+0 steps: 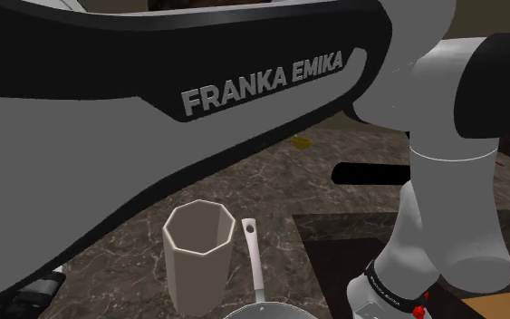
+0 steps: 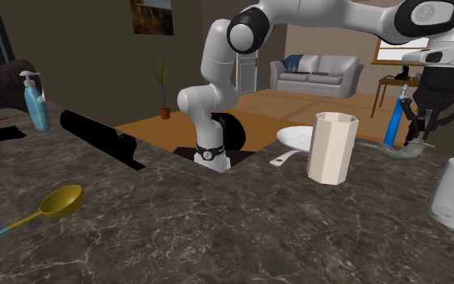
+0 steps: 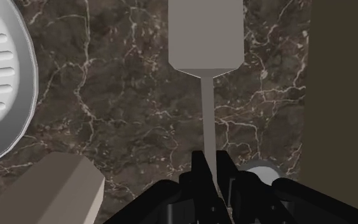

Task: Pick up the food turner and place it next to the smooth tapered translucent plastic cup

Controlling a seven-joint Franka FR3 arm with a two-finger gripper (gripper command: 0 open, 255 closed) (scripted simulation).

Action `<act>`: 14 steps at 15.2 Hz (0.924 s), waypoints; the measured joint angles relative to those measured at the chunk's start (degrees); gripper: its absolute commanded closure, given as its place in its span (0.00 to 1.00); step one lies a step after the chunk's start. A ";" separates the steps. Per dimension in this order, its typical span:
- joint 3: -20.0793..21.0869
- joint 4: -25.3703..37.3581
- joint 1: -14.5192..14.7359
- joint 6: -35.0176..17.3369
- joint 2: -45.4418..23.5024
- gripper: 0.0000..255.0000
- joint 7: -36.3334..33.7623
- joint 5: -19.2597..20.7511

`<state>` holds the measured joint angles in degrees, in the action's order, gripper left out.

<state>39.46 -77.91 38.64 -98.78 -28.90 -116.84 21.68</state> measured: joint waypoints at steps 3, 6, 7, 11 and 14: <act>-0.14 -2.20 -0.41 -2.25 -0.17 1.00 -0.32 0.21; -0.28 -4.05 -0.68 -4.19 -0.38 1.00 -0.67 0.47; -0.37 -4.62 -0.75 -4.89 -0.56 1.00 -0.77 0.61; -0.67 -7.03 -0.90 -7.70 -1.18 1.00 -1.46 1.18; -0.96 -8.25 -0.95 -9.40 -1.81 1.00 -1.79 1.67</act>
<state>38.50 -86.15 37.69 -108.19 -30.72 -118.63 23.35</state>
